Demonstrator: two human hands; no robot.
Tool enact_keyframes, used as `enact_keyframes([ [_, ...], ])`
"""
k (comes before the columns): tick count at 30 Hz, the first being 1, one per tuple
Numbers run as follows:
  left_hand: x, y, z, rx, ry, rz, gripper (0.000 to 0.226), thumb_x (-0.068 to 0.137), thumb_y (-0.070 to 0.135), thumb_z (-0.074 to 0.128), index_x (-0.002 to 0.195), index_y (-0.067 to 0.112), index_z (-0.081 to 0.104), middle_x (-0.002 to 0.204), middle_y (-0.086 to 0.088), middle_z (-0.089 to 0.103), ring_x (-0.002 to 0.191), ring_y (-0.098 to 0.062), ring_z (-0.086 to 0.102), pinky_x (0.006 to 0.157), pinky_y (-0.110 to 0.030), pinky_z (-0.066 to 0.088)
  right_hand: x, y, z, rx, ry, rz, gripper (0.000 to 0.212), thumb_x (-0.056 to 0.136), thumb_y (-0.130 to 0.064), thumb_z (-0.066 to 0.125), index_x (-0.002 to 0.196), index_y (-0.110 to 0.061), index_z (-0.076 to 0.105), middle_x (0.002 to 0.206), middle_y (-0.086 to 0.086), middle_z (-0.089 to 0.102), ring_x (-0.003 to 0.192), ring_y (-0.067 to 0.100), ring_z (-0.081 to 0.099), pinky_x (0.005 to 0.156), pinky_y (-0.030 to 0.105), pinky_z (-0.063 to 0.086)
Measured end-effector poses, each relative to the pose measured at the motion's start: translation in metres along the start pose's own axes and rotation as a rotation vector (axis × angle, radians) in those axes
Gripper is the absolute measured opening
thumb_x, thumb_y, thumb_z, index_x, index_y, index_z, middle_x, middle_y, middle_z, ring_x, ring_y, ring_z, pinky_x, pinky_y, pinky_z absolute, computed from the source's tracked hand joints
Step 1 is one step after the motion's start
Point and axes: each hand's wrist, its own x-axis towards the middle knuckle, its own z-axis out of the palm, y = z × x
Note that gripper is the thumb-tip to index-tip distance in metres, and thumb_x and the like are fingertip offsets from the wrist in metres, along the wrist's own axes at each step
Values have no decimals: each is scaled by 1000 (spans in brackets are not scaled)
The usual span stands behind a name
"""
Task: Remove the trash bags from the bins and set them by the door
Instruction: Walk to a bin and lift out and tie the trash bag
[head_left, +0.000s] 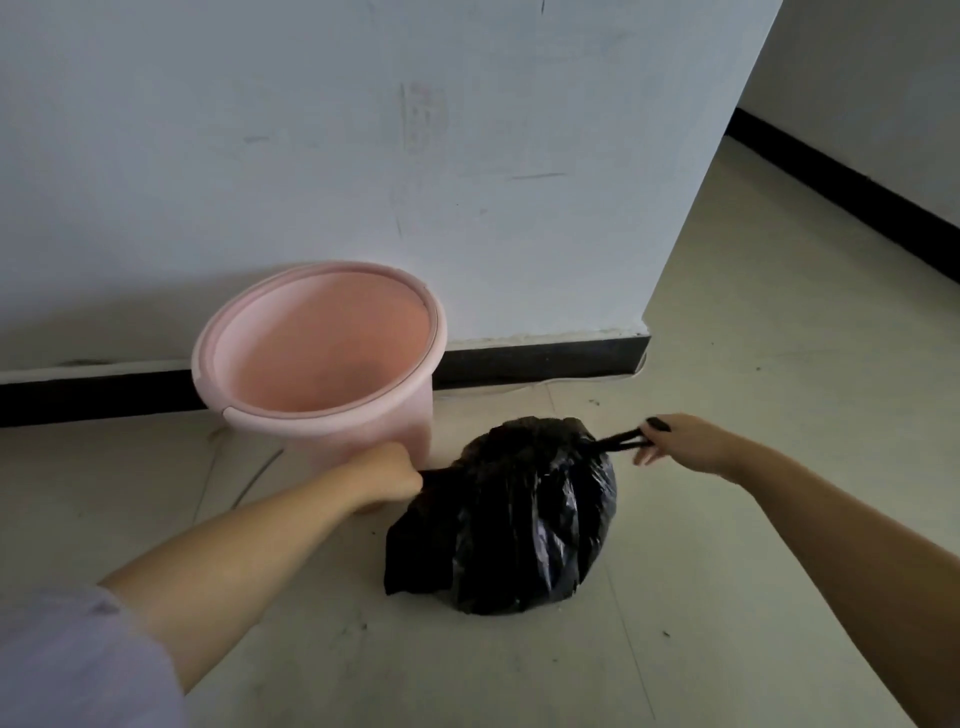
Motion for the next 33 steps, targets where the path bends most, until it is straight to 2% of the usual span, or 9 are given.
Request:
enact_keyframes([
  [8, -6, -30, 20, 412, -133, -193, 21, 85, 29, 47, 89, 14, 62, 69, 1, 53, 75, -22, 57, 67, -24, 46, -14, 83, 18, -231, -155, 219, 36, 103, -24, 30, 77, -13, 54, 71, -2, 65, 60, 9, 62, 62, 16, 41],
  [12, -5, -27, 25, 599, -86, -90, 34, 89, 28, 46, 115, 13, 62, 110, -4, 65, 101, -24, 63, 80, -29, 48, -6, 83, 11, -119, -77, 245, 35, 102, -23, 34, 75, -9, 53, 63, 2, 65, 56, 13, 61, 55, 20, 41],
  [14, -2, -27, 25, 648, 40, 50, 28, 89, 21, 47, 111, 13, 63, 111, -6, 66, 103, -27, 63, 79, -32, 48, -3, 69, 6, 116, 14, 245, 33, 101, -22, 39, 74, -9, 54, 62, 4, 65, 59, 15, 60, 55, 22, 43],
  [19, 4, 14, 10, 20, 353, 357, 28, 86, 6, 41, 59, 13, 42, 63, -8, 48, 65, -26, 47, 59, -39, 36, 1, -1, -1, 745, 136, 89, 24, 97, -20, 48, 76, -14, 58, 73, 1, 60, 66, 13, 58, 74, 29, 50],
  [21, 4, 34, 7, -62, 273, 359, 27, 85, 6, 43, 61, 15, 36, 64, -3, 43, 67, -24, 42, 61, -36, 32, 1, -28, 3, 837, 91, 22, 20, 97, -19, 49, 80, -14, 59, 71, 0, 60, 63, 12, 60, 71, 27, 50],
  [24, 8, 29, 23, 71, -48, 286, 7, 87, 18, 49, 92, 13, 48, 92, -6, 56, 85, -24, 53, 71, -31, 39, 0, -52, 12, 846, 23, -65, 17, 97, -16, 47, 86, -11, 60, 64, 0, 54, 57, 13, 54, 68, 28, 50],
  [27, 11, -10, 31, 207, -341, 79, 30, 88, 31, 53, 102, 6, 61, 95, -8, 64, 79, -22, 56, 68, -27, 41, 0, -56, 14, 823, 15, -106, 17, 99, -17, 43, 93, -12, 59, 53, -6, 40, 44, 8, 37, 49, 21, 40],
  [30, 12, -34, 21, -31, -360, -21, 22, 87, 29, 59, 73, 14, 66, 63, -1, 55, 51, -14, 47, 51, -21, 38, 2, -44, 14, 780, 8, -105, 19, 101, -17, 39, 104, -13, 58, 49, -8, 32, 39, 6, 25, 37, 16, 22],
  [33, 14, -37, 3, -171, -140, 48, 28, 87, 23, 60, 60, 18, 55, 59, -1, 50, 53, -15, 43, 50, -23, 31, 8, -35, 15, 766, 35, -84, 25, 101, -16, 38, 118, -13, 56, 50, -8, 30, 37, 5, 22, 34, 15, 17],
])
